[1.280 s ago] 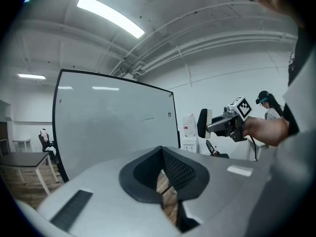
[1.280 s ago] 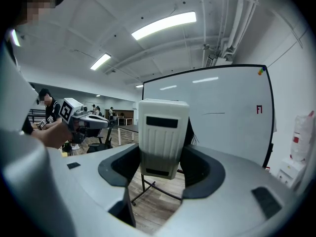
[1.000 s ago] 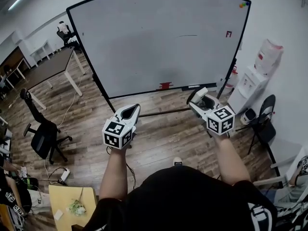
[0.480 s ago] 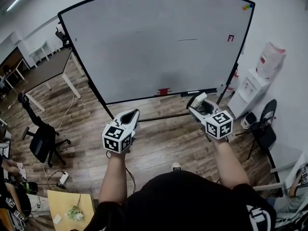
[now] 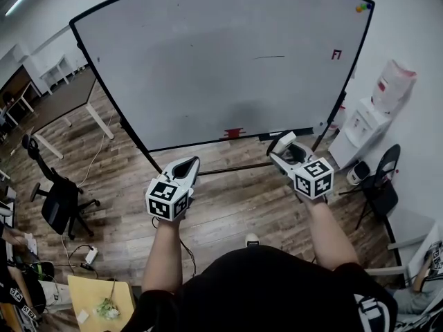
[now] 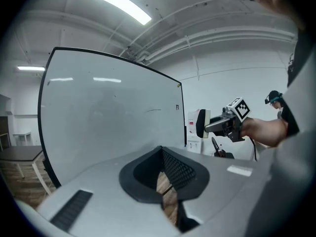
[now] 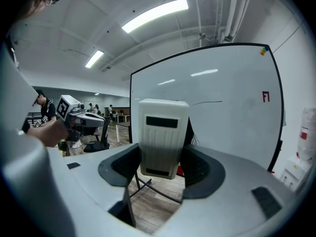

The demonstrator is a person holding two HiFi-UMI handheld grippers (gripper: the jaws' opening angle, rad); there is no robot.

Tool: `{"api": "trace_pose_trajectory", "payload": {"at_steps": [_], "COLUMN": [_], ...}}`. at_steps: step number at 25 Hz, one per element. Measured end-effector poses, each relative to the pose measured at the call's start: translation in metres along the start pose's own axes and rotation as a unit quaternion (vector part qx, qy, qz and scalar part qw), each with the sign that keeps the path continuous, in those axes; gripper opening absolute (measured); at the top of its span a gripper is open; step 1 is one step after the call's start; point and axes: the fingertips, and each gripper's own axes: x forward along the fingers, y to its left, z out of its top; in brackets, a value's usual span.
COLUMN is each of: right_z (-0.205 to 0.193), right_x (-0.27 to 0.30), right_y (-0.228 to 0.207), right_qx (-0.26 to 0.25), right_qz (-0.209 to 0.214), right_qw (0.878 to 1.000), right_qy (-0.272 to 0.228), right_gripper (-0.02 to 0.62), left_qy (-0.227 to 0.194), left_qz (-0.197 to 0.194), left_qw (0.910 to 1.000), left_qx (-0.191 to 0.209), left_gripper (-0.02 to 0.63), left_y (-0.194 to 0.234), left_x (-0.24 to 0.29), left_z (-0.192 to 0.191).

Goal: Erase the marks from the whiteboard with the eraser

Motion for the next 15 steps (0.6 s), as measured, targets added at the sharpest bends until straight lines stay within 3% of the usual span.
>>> {"api": "trace_pose_trajectory", "payload": {"at_steps": [15], "right_z": [-0.007], "right_x": [0.028], "right_y": [-0.029], "right_qx": [0.005], "right_qz": [0.002], "right_qw": [1.0], "right_qy": [0.013], "right_gripper": [0.252], "left_qy": [0.012], "left_qz": [-0.001], "left_qw": [0.9999], "left_qx": [-0.01], "left_gripper": [0.011], "left_y": [0.02], "left_x": [0.035], "left_z": [-0.012]}}
